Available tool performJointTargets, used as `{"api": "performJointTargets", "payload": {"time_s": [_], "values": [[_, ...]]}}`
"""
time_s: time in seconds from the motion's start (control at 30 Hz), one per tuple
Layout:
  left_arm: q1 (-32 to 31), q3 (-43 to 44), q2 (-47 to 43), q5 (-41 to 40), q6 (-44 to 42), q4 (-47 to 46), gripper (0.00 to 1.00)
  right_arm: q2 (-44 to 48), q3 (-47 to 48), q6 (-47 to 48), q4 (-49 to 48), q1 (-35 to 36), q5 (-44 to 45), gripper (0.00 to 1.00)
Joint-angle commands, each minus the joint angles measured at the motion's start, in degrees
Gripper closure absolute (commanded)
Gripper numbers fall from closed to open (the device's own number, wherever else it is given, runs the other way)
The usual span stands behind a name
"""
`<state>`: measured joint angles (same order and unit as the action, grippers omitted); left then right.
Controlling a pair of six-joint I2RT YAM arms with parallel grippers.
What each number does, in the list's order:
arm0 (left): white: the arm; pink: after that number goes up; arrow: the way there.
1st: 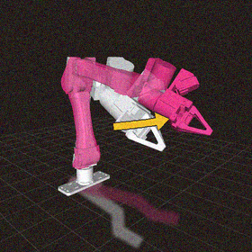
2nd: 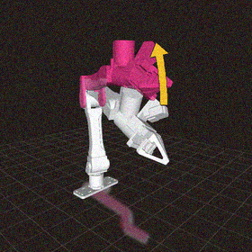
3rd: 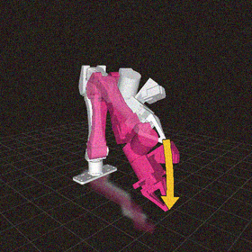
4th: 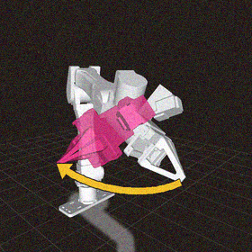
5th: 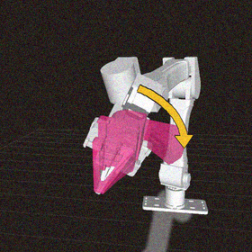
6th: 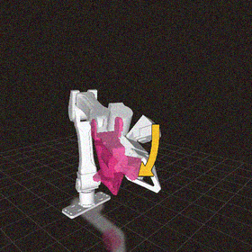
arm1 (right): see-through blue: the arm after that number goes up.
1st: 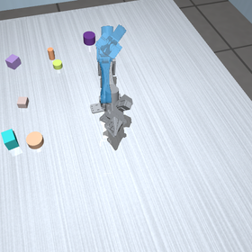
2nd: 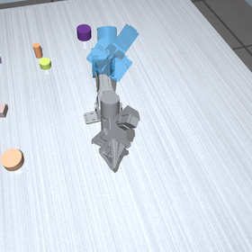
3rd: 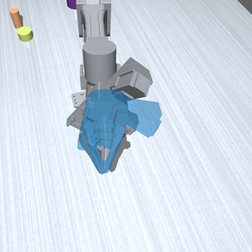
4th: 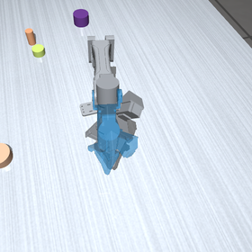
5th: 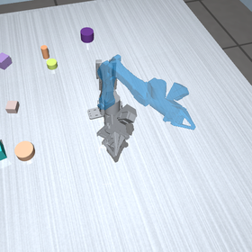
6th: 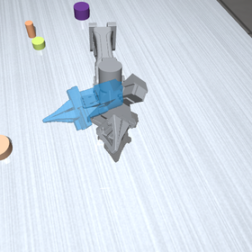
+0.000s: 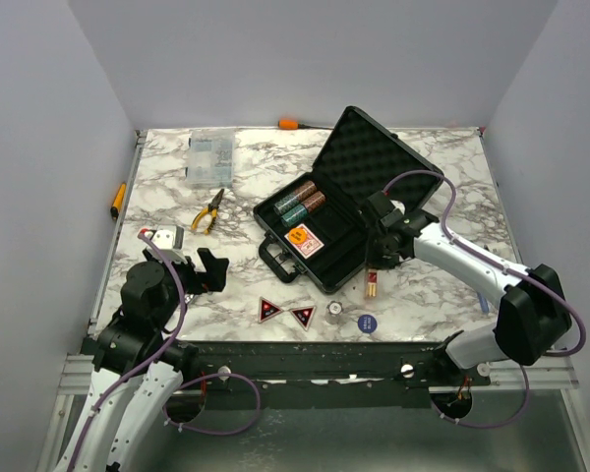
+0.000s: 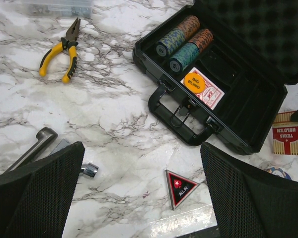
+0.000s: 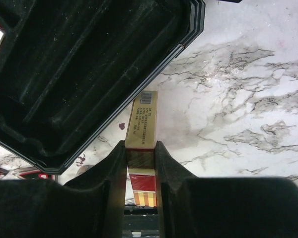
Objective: Pack up texas hold em set
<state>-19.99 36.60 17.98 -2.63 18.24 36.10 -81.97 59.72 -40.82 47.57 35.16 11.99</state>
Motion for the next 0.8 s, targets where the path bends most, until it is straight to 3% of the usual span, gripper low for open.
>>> {"api": "performJointTargets", "payload": {"time_s": [0.0,0.17,0.27,0.37,0.6,0.77], "values": [[0.3,-0.5,-0.7,-0.8,0.6,-0.2,0.02,-0.9,-0.8,1.0,-2.8,-0.7,-0.2,0.72],[0.3,-0.6,-1.0,-0.8,0.6,-0.2,0.02,-1.2,-2.5,0.9,-2.5,-0.7,-0.6,0.4],[0.3,-0.6,-0.9,-0.7,0.6,-0.1,0.02,-0.4,-3.4,0.9,-2.1,-0.7,-0.4,0.29],[0.3,-0.5,-0.7,-0.7,0.6,-0.2,0.02,0.3,-3.4,0.9,-1.5,-0.7,-0.1,0.29],[0.4,-0.5,-0.7,-0.8,0.6,-0.1,0.02,1.5,-3.9,0.2,-1.6,-0.7,-1.2,0.48],[0.4,-0.6,-1.1,-0.9,0.7,-0.2,0.02,0.9,-4.7,-0.1,-2.1,-0.7,-2.0,0.5]]}}
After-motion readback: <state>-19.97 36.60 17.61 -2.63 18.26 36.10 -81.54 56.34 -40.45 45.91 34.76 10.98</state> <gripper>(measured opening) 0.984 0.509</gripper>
